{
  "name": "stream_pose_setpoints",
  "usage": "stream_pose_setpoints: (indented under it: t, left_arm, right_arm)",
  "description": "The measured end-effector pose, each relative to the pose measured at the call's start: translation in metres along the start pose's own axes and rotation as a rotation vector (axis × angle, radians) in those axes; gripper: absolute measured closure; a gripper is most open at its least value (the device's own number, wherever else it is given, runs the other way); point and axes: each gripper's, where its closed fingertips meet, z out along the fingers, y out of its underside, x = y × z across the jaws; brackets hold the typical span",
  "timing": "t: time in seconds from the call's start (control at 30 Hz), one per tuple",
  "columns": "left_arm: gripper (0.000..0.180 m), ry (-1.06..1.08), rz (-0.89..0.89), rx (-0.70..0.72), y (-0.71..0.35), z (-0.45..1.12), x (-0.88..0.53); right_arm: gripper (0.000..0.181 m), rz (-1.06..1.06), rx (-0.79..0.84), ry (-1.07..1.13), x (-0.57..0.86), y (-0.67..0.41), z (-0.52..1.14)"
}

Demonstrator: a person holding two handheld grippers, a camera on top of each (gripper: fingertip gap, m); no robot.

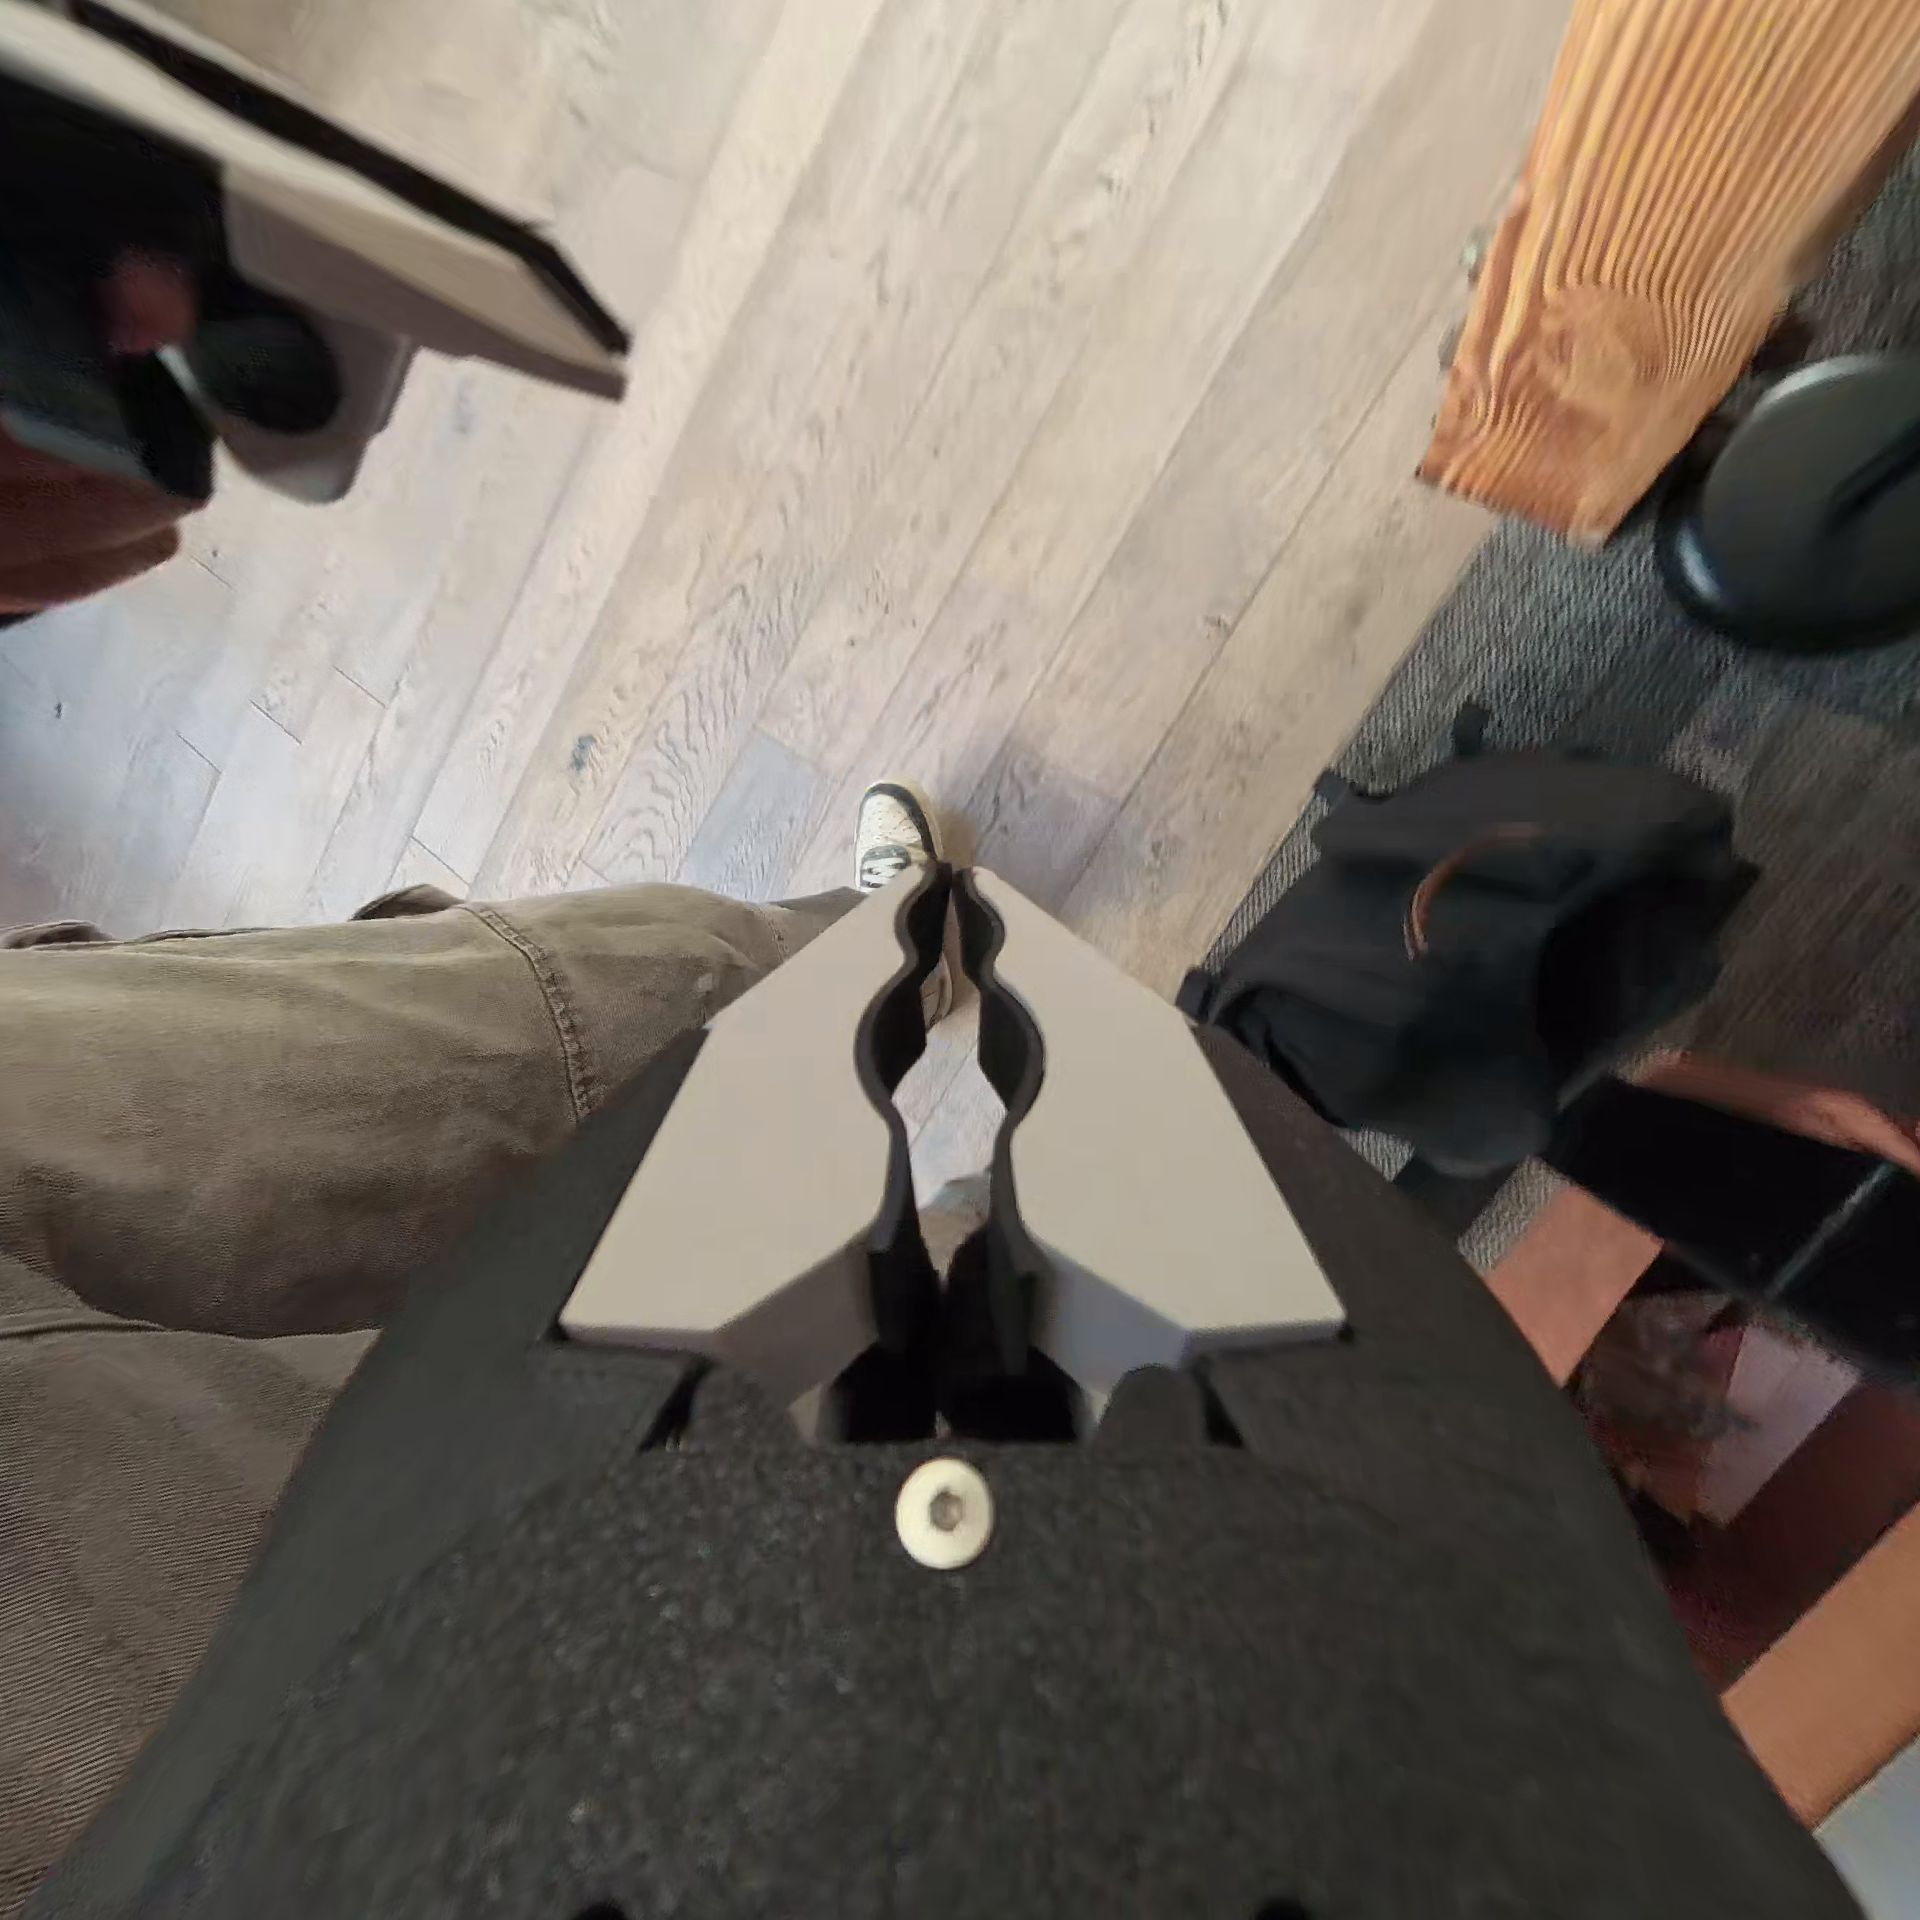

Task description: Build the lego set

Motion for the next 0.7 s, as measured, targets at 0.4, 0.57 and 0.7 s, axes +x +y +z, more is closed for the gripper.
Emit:
stream_pose_setpoints:
  t: [0.4,0.57,0.7]
  left_arm:
    - [0.154,-0.303,-0.143,0.445,-0.126,-0.307,-0.236]
    - [0.152,-0.308,-0.157,0.516,-0.214,-0.365,-0.313]
    - [0.15,-0.289,-0.134,0.496,-0.285,-0.373,-0.368]
  right_arm:
    - [0.171,-0.273,0.229,-0.147,-0.116,-0.364,0.091]
    - [0.168,-0.144,0.357,-0.27,-0.167,-0.512,0.125]
    - [0.162,-0.142,0.401,-0.27,-0.173,-0.6,0.157]
